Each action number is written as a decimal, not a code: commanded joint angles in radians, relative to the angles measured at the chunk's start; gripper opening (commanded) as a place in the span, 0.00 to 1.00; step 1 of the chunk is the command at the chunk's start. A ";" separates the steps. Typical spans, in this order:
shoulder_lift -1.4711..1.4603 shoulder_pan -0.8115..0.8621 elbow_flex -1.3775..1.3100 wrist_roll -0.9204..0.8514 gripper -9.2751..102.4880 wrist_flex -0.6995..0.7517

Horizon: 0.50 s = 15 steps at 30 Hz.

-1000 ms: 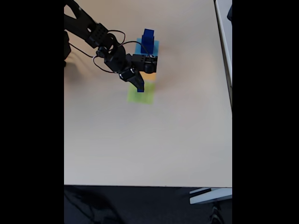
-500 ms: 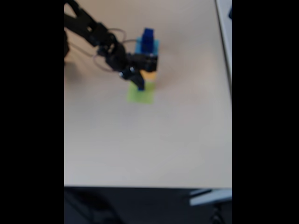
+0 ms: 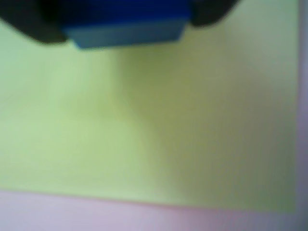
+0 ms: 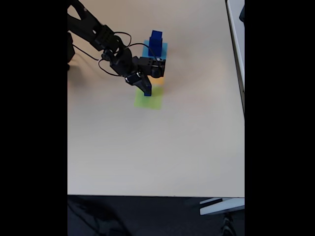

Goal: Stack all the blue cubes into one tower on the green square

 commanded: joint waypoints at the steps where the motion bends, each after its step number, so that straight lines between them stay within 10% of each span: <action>1: 0.005 0.003 0.000 0.009 0.11 -0.035; 15: 0.005 0.003 0.000 0.008 0.16 -0.038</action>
